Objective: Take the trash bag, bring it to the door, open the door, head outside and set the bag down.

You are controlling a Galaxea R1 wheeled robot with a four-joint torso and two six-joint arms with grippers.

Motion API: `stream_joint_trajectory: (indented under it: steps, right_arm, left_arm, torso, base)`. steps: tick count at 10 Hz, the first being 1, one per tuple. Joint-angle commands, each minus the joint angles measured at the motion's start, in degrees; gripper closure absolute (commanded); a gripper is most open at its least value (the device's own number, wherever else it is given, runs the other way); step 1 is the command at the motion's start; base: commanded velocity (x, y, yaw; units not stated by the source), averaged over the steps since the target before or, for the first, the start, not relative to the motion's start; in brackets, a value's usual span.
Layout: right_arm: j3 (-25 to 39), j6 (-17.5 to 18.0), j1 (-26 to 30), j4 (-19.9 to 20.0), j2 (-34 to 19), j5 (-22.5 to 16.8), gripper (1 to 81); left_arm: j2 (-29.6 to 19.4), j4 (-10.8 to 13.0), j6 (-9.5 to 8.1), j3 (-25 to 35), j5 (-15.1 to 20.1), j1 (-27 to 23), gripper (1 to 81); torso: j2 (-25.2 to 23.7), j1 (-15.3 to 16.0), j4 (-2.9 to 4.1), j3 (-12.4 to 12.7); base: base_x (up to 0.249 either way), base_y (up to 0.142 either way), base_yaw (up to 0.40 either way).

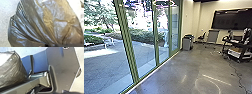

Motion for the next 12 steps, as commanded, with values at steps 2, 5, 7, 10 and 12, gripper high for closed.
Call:
stream_joint_trajectory:
  steps: [2, 5, 7, 10, 12]
  right_arm:
    - [0.5, -0.2, 2.8, -0.5, 0.8, -3.2, 1.0]
    - [0.5, -0.2, 2.9, -0.5, 0.8, -3.2, 1.0]
    - [0.4, -0.2, 2.9, -0.5, 1.0, -3.2, 1.0]
    - [0.3, -0.2, 2.9, -0.5, 1.0, -3.2, 1.0]
    - [-0.1, -0.2, 2.9, -0.5, 1.1, -3.1, 1.0]
  left_arm:
    - [0.2, 0.4, 0.1, 0.0, 3.5, -2.9, 81.1]
    - [0.3, 0.5, 0.1, 0.1, 3.0, -2.9, 81.1]
    - [0.0, 0.4, 0.1, 0.0, 2.9, -2.9, 81.1]
    - [0.1, 0.4, 0.1, 0.0, 2.9, -2.9, 81.1]
    - [0.0, 0.4, 0.1, 0.0, 2.9, -2.9, 81.1]
  torso:
    - [0.0, 0.0, -0.02, 0.0]
    - [0.0, 0.0, 0.0, 0.0]
    - [0.0, 0.0, 0.0, 0.0]
    - [0.0, 0.0, 0.0, 0.0]
    - [0.0, 0.0, 0.0, 0.0]
  base:
    - [0.143, -0.074, 0.0]
    - [0.15, -0.079, 0.0]
    - [0.159, -0.081, 0.0]
    - [0.161, -0.081, 0.0]
    - [0.162, -0.083, 0.0]
